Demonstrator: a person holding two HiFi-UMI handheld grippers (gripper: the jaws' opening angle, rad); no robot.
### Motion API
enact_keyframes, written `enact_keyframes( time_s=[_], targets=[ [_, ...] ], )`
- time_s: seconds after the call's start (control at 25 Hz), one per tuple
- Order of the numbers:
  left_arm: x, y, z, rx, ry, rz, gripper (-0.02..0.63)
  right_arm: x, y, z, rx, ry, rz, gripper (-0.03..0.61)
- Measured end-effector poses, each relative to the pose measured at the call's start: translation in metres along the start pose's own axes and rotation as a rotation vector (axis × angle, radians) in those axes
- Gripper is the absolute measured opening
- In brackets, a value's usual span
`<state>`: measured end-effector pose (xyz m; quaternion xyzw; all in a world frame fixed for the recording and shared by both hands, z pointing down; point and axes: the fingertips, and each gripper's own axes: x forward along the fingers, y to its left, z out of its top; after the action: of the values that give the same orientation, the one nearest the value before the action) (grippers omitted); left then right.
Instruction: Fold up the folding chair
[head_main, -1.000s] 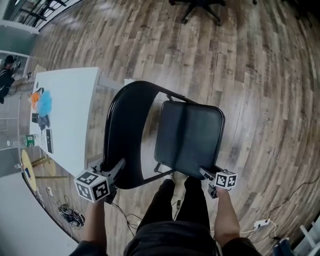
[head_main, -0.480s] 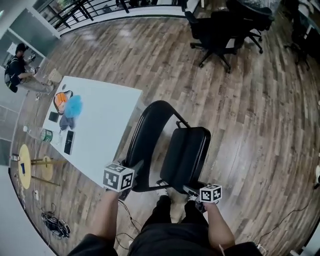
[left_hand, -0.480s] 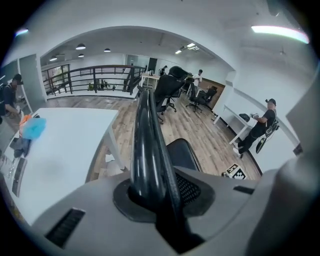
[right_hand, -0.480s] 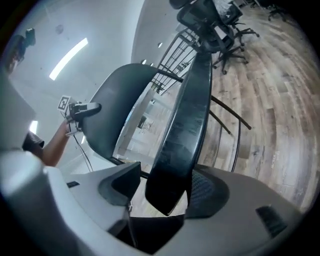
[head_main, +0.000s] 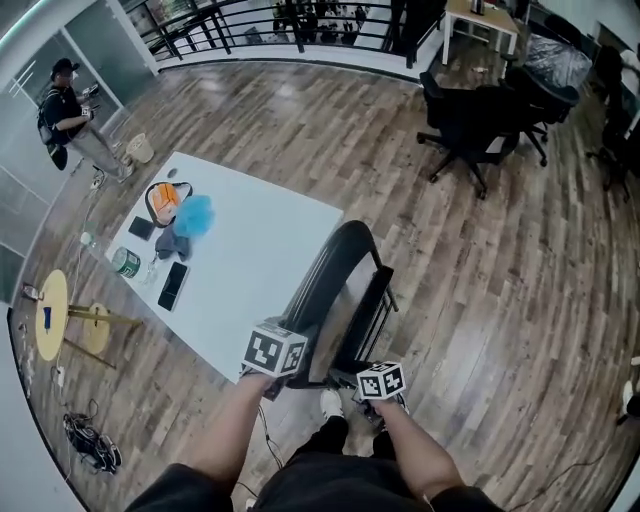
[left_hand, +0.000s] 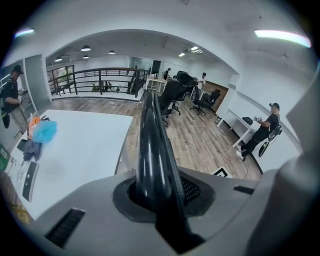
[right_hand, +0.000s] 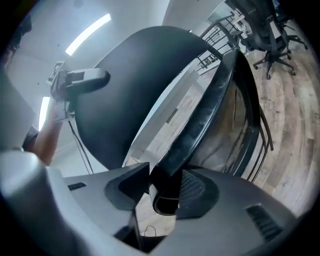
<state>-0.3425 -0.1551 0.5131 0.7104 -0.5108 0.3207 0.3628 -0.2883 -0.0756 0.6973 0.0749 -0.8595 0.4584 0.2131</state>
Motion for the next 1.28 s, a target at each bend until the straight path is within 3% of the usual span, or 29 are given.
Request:
enact_keyframes(
  time_s=[0.2,0.76,1.0,1.12,1.28],
  targets=[
    [-0.005,0.025,-0.003,0.009,0.001,-0.005,0.074,0.052,0.018,0.023,-0.008,0.022,-0.007,0.153],
    [-0.014,0.117,-0.014,0.01,0.001,-0.031,0.074,0.127,0.032,0.044,0.002,0.048,-0.067,0.153],
    [-0.015,0.127,-0.014,0.026,-0.001,-0.033,0.074,0.134,0.028,0.044,-0.01,0.076,-0.099,0.153],
    [-0.016,0.129,-0.015,0.032,-0.017,-0.011,0.08,0.137,0.03,0.041,-0.049,0.091,-0.115,0.155],
    [-0.022,0.134,-0.015,0.065,-0.061,0.091,0.126,0.119,0.026,0.052,-0.117,0.031,-0.21,0.219]
  ],
)
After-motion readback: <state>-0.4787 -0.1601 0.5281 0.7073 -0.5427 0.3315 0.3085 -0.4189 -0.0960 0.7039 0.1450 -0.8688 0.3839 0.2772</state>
